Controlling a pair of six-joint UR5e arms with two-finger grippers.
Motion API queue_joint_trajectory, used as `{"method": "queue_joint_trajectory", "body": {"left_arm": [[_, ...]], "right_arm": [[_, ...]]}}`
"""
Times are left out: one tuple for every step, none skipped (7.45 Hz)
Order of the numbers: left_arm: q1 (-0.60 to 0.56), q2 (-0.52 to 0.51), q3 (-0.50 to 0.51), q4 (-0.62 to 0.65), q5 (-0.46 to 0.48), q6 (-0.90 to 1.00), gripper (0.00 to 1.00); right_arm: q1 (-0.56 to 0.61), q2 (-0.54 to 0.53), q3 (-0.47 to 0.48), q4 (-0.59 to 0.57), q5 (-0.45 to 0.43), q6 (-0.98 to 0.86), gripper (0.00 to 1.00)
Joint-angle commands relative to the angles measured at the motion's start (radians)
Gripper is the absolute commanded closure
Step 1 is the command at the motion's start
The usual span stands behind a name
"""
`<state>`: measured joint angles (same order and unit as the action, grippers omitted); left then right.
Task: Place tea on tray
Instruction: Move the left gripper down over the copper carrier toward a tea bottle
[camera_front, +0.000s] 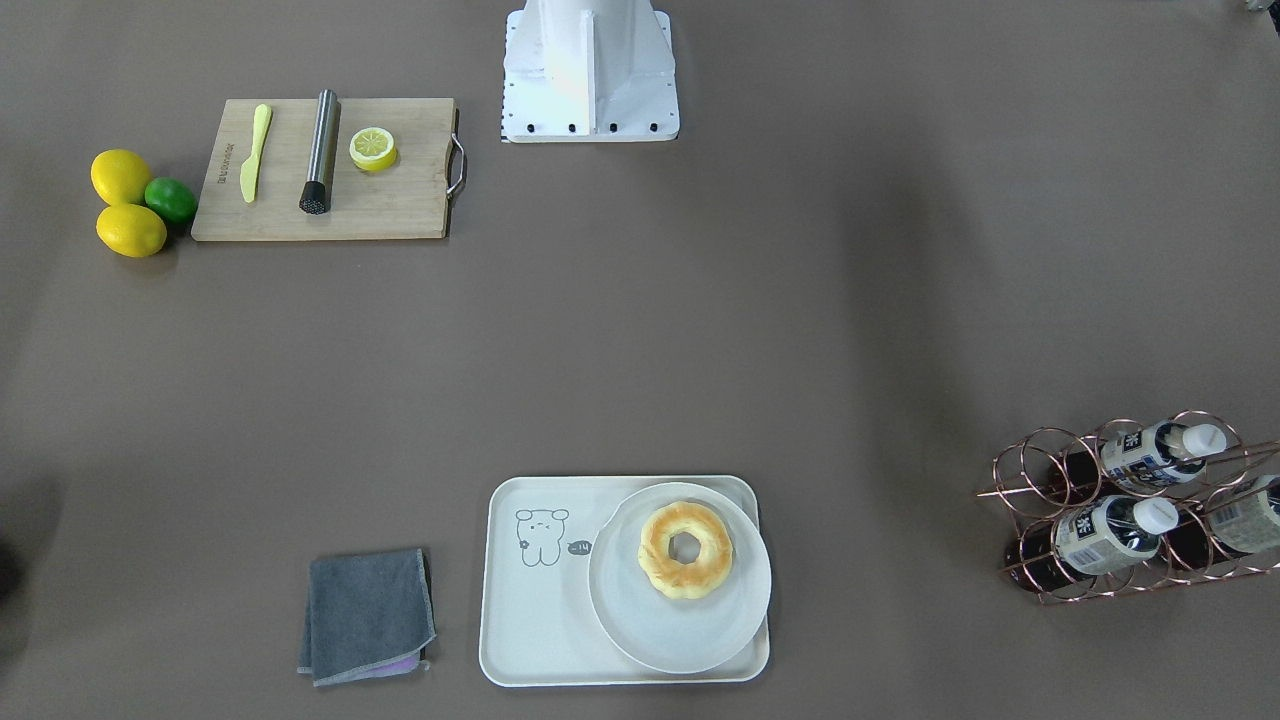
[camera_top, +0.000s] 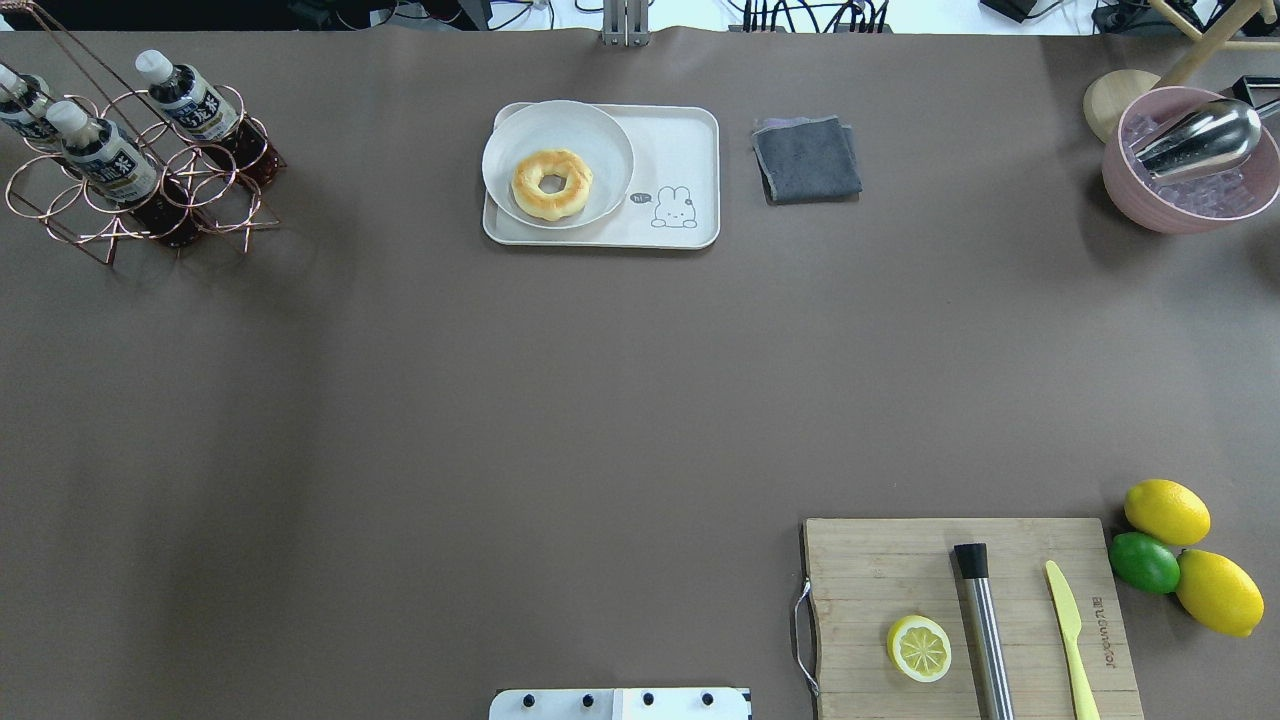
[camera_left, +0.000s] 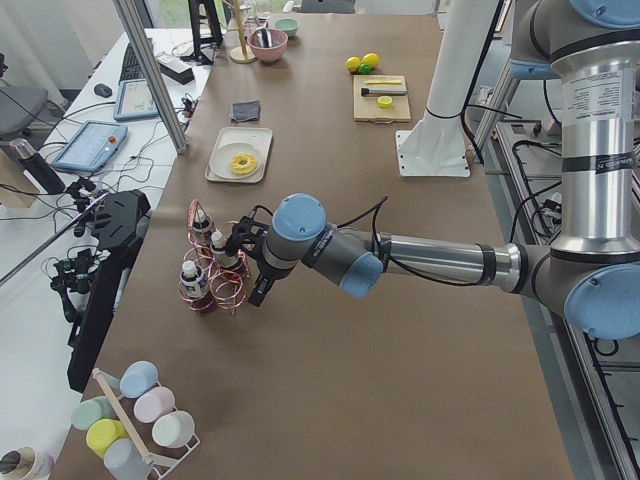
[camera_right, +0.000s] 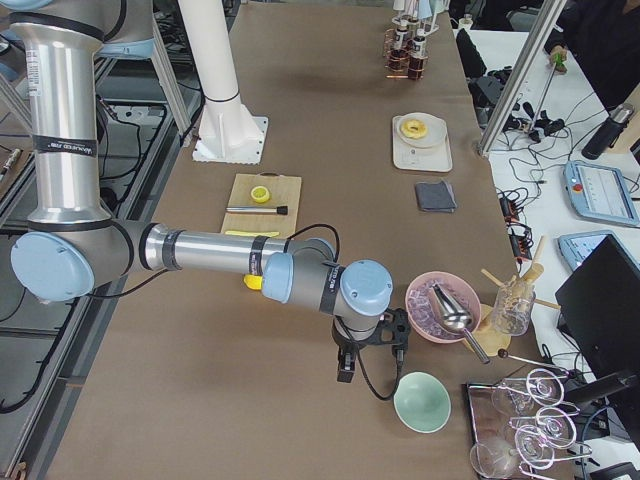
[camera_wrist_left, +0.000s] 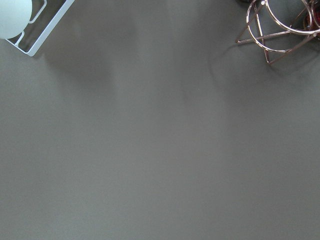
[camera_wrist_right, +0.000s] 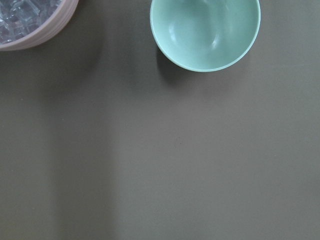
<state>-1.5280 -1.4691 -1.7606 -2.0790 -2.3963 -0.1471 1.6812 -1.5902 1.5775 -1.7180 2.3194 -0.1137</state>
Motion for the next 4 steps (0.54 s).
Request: {"method": "queue_joint_trajectory", "body": {"left_arm": [[0.081, -0.036, -0.056, -0.038, 0.046, -0.155, 0.02], [0.124, -0.083, -0.057, 0.026, 0.072, -0.164, 0.02], [0.174, -0.124, -0.057, 0.072, 0.107, -0.145, 0.02], [0.225, -0.141, -0.048, 0.076, 0.167, -0.12, 0.02]], "right_arm": [[0.0, 0.002, -0.007, 0.0, 0.0, 0.014, 0.0], [0.0, 0.004, -0.01, 0.0, 0.0, 0.014, 0.0], [0.0, 0.007, -0.007, 0.0, 0.0, 0.023, 0.0], [0.0, 0.01, -0.008, 0.0, 0.0, 0.026, 0.0]]}}
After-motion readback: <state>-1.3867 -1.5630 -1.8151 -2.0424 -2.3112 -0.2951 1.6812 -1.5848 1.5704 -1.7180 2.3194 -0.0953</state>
